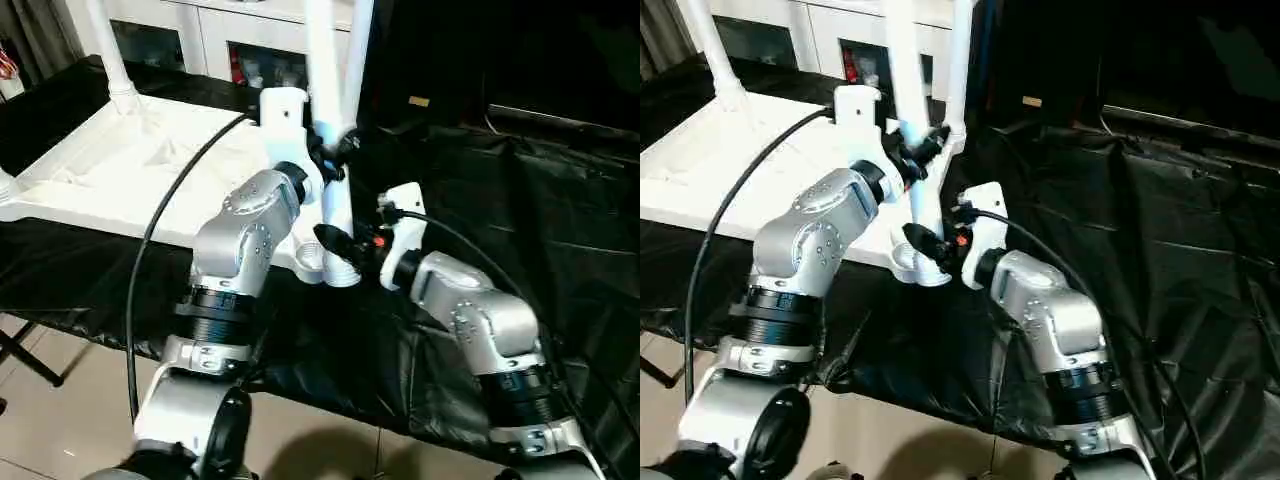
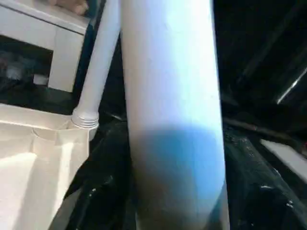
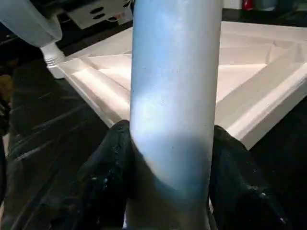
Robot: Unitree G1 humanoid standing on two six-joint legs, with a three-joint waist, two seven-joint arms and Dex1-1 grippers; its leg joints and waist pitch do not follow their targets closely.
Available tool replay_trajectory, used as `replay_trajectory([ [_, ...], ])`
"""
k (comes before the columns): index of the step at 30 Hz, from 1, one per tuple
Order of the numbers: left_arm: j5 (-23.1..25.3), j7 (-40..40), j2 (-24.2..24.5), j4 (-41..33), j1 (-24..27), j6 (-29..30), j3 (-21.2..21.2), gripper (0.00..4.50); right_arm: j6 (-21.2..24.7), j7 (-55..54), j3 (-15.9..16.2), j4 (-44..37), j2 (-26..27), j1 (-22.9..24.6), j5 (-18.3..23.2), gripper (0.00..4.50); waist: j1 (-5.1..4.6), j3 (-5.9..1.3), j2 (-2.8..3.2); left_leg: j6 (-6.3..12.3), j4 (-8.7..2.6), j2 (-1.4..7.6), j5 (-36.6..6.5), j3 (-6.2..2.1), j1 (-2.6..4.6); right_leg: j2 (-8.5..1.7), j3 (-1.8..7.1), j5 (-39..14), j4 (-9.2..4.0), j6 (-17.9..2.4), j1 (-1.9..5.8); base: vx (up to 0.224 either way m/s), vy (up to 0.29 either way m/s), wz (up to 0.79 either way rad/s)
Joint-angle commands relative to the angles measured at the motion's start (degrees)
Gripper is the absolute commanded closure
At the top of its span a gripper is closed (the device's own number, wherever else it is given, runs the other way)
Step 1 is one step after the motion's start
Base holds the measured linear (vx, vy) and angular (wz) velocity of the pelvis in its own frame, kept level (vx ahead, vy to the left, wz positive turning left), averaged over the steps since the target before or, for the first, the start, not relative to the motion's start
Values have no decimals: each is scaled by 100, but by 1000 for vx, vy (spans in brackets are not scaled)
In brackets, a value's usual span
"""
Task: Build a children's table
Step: Pick table leg
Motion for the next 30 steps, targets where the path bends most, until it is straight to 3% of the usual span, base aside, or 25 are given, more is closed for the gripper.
replay_trajectory([
  [1,-85,112,-39,21,-118,-54,87,242,-177,-68,-93,-147,-6,-7,-49,262,-5,-419,21,33,-443,164,-237,-49,-10,-375,301,-364,-386,-1049,417,0,0,0],
  [2,-146,159,-90,11,-125,-69,124,242,-241,-115,-90,-140,13,-13,-90,262,-5,-419,19,43,-443,166,-234,-49,-9,-373,302,-349,-384,-1046,415,0,0,0],
  [3,-206,113,-109,9,-129,-86,135,256,-300,-90,-72,-125,-19,-34,-118,227,-21,-416,-31,69,-444,165,-224,-42,-15,-370,303,-340,-394,-1034,419,0,0,0],
  [6,-311,-105,-102,19,-133,-75,103,263,-312,54,-57,-111,-115,-54,-65,192,-16,-410,-15,122,-441,165,-197,-42,-13,-375,303,-381,-385,-1011,415,0,0,0],
  [10,-489,-998,113,-65,-88,85,-109,266,-29,591,-144,-127,-411,-85,251,158,-5,-409,-21,211,-437,153,-192,-35,-4,-370,303,-476,-392,-978,419,0,0,0],
  [11,-633,-1521,302,-46,-102,206,-191,266,114,1196,-110,-176,-712,-76,461,158,2,-408,52,213,-437,158,-188,-45,-4,-373,302,-419,-380,-1013,408,0,0,0],
  [12,-638,-1539,309,-45,-103,209,-194,267,118,1217,-109,-178,-722,-76,468,148,1,-411,11,249,-427,163,-213,-38,-1,-366,302,-353,-383,-1040,419,0,0,0],
  [15,-750,-2301,669,28,-125,289,-388,267,358,2049,-50,-282,-1207,-64,773,120,12,-416,8,303,-421,164,-175,-38,-7,-371,299,-275,-369,-1141,433,0,0,0],
  [16,-759,-2375,707,38,-128,303,-404,267,395,2118,-49,-288,-1255,-68,805,120,16,-416,60,299,-426,174,-165,-48,0,-375,301,-249,-357,-1150,431,0,0,0],
  [18,-819,-2681,837,75,-141,343,-426,267,503,2335,-66,-277,-1426,-93,920,103,1,-417,32,306,-420,168,-150,-41,-4,-377,296,-232,-366,-1209,438,0,0,0],
  [21,-1330,-3370,978,-57,-147,720,-317,267,704,2693,-185,-201,-1665,-173,1187,67,6,-421,20,281,-411,167,-137,-30,-2,-387,298,-245,-350,-1334,439,0,0,0],
  [22,-1425,-3499,1001,-99,-142,787,-313,267,722,2728,-202,-170,-1679,-199,1204,64,1,-424,-20,284,-410,168,-135,-24,-5,-385,298,-252,-349,-1351,443,0,0,0],
  [24,-1691,-3840,1048,-260,-104,960,-331,267,757,2814,-231,-76,-1689,-267,1251,63,7,-414,2,274,-413,180,-173,-24,1,-392,295,-342,-357,-1397,425,0,0,0],
  [25,-1703,-3853,1049,-268,-102,967,-332,267,758,2817,-233,-72,-1688,-269,1253,63,-3,-418,-43,271,-415,178,-174,-18,3,-393,293,-385,-359,-1393,433,0,0,0],
  [26,-1843,-4000,1051,-369,-82,1066,-335,267,786,2856,-242,-24,-1679,-308,1294,63,11,-419,-18,262,-416,186,-162,-19,8,-397,295,-411,-349,-1400,423,0,0,0],
  [27,-1980,-4105,1005,-489,-57,1115,-328,267,784,2878,-237,22,-1631,-356,1323,63,9,-416,-33,270,-415,187,-180,-16,4,-400,296,-415,-353,-1412,429,0,0,0],
  [30,-1988,-4161,952,-507,-62,1108,-387,267,882,2971,-182,31,-1564,-413,1456,63,0,-411,-6,266,-417,191,-193,-21,0,-396,294,-466,-365,-1384,422,0,0,0],
])
